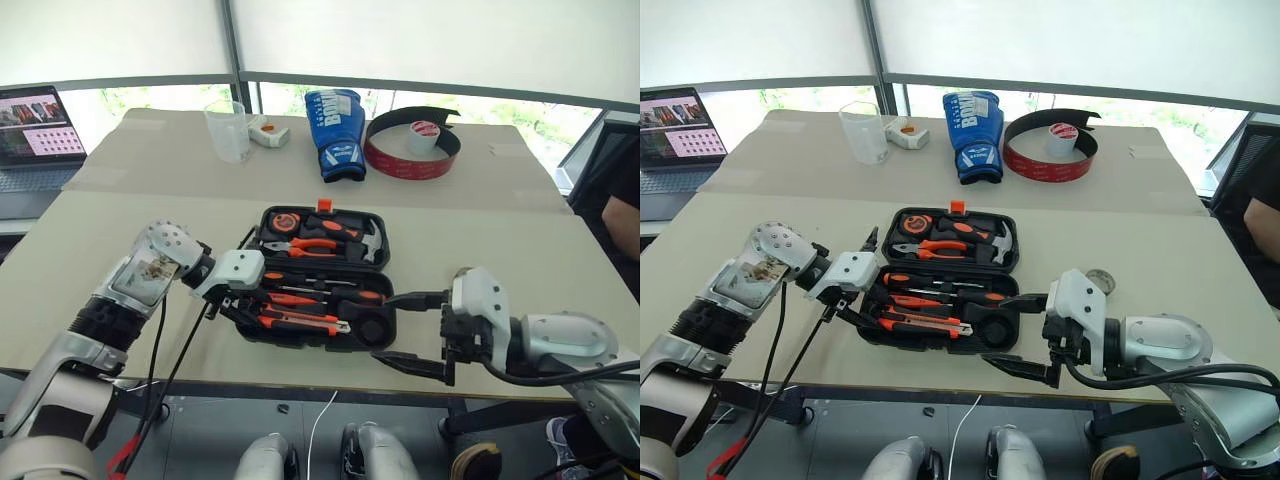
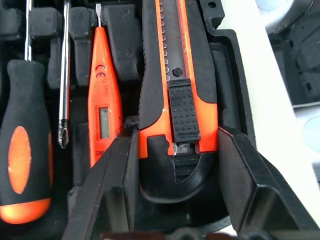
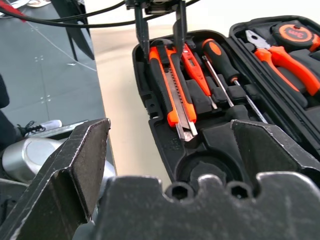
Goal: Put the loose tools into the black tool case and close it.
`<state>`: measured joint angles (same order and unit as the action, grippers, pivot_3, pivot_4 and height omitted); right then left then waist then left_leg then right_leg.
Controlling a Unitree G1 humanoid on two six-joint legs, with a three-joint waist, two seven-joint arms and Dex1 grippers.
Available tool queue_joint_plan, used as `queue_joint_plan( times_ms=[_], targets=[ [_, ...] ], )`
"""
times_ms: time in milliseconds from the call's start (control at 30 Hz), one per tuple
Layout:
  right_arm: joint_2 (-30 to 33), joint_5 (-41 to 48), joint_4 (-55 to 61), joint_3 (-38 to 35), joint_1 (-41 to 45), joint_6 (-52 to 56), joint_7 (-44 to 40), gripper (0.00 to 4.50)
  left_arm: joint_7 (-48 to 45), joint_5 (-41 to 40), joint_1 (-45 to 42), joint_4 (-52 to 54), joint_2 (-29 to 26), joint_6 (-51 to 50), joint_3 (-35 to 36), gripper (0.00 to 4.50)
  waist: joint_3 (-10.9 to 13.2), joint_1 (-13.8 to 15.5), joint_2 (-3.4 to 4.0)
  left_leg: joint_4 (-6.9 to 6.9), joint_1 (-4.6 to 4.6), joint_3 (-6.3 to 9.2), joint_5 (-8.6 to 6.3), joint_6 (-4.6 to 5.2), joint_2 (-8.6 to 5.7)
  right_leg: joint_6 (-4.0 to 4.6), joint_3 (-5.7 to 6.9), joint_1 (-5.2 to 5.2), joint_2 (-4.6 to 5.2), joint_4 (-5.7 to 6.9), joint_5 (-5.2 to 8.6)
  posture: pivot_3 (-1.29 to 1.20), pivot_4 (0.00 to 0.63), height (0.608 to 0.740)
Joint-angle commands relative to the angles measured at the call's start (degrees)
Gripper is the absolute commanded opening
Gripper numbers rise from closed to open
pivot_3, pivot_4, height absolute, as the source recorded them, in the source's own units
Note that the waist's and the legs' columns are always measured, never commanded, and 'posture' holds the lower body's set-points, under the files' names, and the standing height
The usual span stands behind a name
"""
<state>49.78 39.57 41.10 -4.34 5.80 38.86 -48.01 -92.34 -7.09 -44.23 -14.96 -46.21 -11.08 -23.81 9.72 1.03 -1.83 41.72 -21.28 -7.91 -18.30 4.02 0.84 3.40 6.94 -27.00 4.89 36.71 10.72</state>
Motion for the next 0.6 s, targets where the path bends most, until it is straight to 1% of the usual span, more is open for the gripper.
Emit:
queue_joint_plan(
  times_ms=[33, 67, 100, 133, 333, 433, 567, 600],
  targets=[
    [-0.47, 0.93, 1.3, -1.3, 0.9, -0.51, 0.67, 4.5, -0.16, -6.1, 0.08, 5.27, -4.32, -5.74, -1.27, 3.63, 0.0, -0.22, -0.01, 0.0, 0.0, 0.02, 0.0, 0.0, 0.01, -0.01, 0.0, 0.0, -0.01, 0.01, 0.0, 0.0, 0.15, 0.727],
    [-0.49, 1.1, 1.12, -1.29, 1.16, -0.49, 0.63, 4.5, -0.16, -7.85, 0.03, 6.17, -5.04, -7.17, -1.0, 4.04, 0.0, -0.3, -0.01, 0.0, 0.0, 0.03, 0.0, 0.0, 0.01, -0.02, -0.02, 0.0, 0.0, 0.0, 0.01, 0.0, 0.15, 0.727],
    [-0.5, 1.23, 0.93, -1.28, 1.37, -0.48, 0.56, 4.5, -0.16, -9.31, -0.13, 6.81, -5.56, -8.49, -0.7, 4.34, 0.0, -0.31, 0.0, 0.0, 0.0, 0.03, 0.0, 0.0, 0.01, -0.02, -0.02, 0.0, -0.01, 0.01, 0.02, 0.0, 0.15, 0.727],
    [-0.5, 1.27, 0.67, -1.2, 1.62, -0.5, 0.44, 4.5, -0.16, -10.28, -0.29, 7.09, -5.82, -9.26, -0.13, 4.47, 0.0, -0.29, 0.0, 0.0, 0.0, 0.04, 0.0, 0.0, 0.01, -0.03, -0.02, -0.01, -0.01, 0.02, 0.02, 0.0, 0.15, 0.727],
    [-0.85, 0.81, -0.8, -0.16, 3.14, -0.84, -0.54, 4.5, 0.32, -8.25, -0.55, 4.07, -4.05, -6.31, 3.24, 4.47, 0.0, -0.21, -0.01, 0.02, -0.01, 0.05, 0.0, 0.01, 0.0, -0.05, -0.01, 0.01, -0.02, 0.01, 0.03, 0.0, 0.15, 0.727],
    [-1.13, 0.45, -1.53, 0.46, 3.97, -1.0, -1.0, 4.5, 1.96, -6.26, -0.61, 1.78, -2.55, -2.88, 3.96, 3.74, 0.0, -0.2, -0.01, 0.02, -0.01, 0.05, 0.0, 0.01, 0.0, -0.05, -0.01, 0.01, -0.03, 0.0, 0.03, 0.0, 0.15, 0.727],
    [-1.2, 0.33, -1.89, 0.89, 4.53, -1.1, -1.42, 4.5, 2.81, -4.78, -0.75, 0.29, -0.46, -0.74, 4.42, 2.35, 0.0, -0.19, -0.01, 0.02, -0.01, 0.03, 0.0, 0.01, 0.0, -0.05, -0.02, 0.01, -0.03, 0.02, 0.03, 0.0, 0.15, 0.727],
    [-1.2, 0.31, -1.9, 0.9, 4.56, -1.08, -1.45, 4.5, 2.76, -4.57, -0.74, 0.29, -0.11, -0.66, 4.43, 1.92, 0.0, -0.2, -0.01, 0.02, -0.01, 0.04, 0.0, 0.01, 0.0, -0.05, -0.01, 0.01, -0.03, 0.01, 0.03, 0.0, 0.15, 0.727]
  ],
)
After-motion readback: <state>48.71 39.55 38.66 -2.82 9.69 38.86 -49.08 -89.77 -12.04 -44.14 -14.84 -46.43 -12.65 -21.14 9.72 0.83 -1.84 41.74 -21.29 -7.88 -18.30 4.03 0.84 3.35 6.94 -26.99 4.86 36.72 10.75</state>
